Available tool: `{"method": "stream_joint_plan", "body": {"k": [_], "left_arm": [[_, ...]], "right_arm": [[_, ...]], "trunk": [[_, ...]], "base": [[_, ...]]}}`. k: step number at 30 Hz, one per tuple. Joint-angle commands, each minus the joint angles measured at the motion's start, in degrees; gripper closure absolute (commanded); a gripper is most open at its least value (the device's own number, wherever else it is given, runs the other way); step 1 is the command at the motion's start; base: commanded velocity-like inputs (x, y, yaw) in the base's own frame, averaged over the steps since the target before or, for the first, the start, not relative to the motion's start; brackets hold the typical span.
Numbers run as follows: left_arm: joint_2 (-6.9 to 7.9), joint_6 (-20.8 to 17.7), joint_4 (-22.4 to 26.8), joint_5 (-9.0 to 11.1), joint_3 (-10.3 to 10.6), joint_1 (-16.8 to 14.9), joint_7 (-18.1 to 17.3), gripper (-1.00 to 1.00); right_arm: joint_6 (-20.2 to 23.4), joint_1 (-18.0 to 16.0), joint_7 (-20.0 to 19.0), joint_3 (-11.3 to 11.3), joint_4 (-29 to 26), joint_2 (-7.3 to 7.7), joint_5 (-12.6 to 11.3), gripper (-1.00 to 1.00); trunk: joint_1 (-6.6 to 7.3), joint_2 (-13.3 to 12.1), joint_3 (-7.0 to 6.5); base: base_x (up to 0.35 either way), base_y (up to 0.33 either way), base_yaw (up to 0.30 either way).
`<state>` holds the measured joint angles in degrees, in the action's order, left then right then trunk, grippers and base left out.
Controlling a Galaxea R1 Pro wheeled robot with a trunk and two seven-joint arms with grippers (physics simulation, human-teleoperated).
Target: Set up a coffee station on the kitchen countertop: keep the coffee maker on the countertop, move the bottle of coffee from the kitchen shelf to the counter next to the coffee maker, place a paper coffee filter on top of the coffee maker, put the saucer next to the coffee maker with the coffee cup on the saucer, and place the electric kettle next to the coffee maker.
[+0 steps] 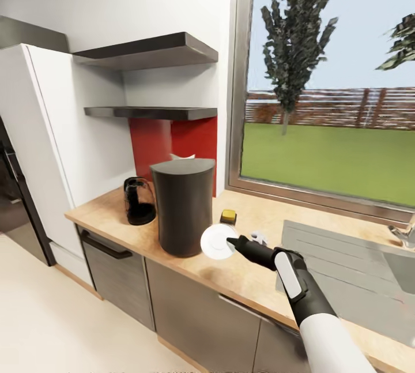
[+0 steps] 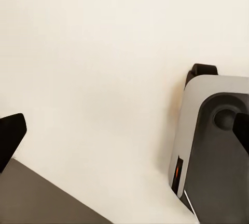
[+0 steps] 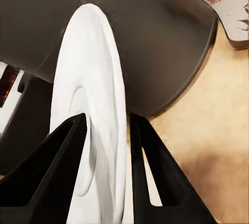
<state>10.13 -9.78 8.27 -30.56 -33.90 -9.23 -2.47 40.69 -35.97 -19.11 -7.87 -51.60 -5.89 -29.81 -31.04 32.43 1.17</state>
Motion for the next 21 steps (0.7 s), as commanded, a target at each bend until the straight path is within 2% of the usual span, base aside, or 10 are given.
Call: {"method": "stream_joint_plan", "body": {"k": [1,4,11,12,13,18,21], "left_arm": [[-0.02,-0.2,0.1,-0.5,-0.5,-0.1,-0.3,-1.0],[-0.02,-0.2,0.1,-0.5,-0.5,-0.1,-0.3,-1.0],[0.01,-0.2,0.0,-0.5,-0.4,0.0,-0.3,-1.0],[0.0,-0.2,0.0,-0.5,-0.4,0.0,-0.3,-1.0],[0.03,-0.3,0.0,-0.5,-0.5,0.0,-0.3,-1.0],[0.23,-0.3,0.0,-0.5,-0.4,0.1,-0.3,-1.0],[0.16,-0.3,0.0,-0.5,-0.3,0.1,-0.3,-1.0]], "right_arm": [[0.4,-0.1,-0.2,-0.3,0.1,-0.09,0.0,1.0],[0.4,-0.1,-0.1,-0.3,1.3,-0.09,0.0,1.0],[0.3,-0.1,0.1,-1.0,8.9,-0.17,0.1,1.0],[0.3,-0.1,0.3,-1.5,9.5,-0.17,0.1,1.0],[0.1,-0.1,3.6,-5.2,10.7,-0.18,0.0,1.0],[-0.2,-0.1,4.9,-6.3,10.9,-0.18,0.0,1.0],[-0.6,-0.1,7.4,-7.4,11.0,-0.21,0.0,1.0]], "trunk": [[-0.02,0.1,0.12],[-0.02,0.1,0.12],[-0.02,0.1,0.12],[-0.02,0.1,0.12],[-0.02,0.1,0.12],[-0.02,0.1,0.12],[-0.02,0.1,0.12]], "base": [[-0.067,0.333,0.0],[-0.032,0.255,0.0],[-0.002,0.022,0.0],[0.0,0.0,0.0],[0.0,0.0,0.0],[0.124,0.0,0.0],[0.041,0.0,0.0]]}}
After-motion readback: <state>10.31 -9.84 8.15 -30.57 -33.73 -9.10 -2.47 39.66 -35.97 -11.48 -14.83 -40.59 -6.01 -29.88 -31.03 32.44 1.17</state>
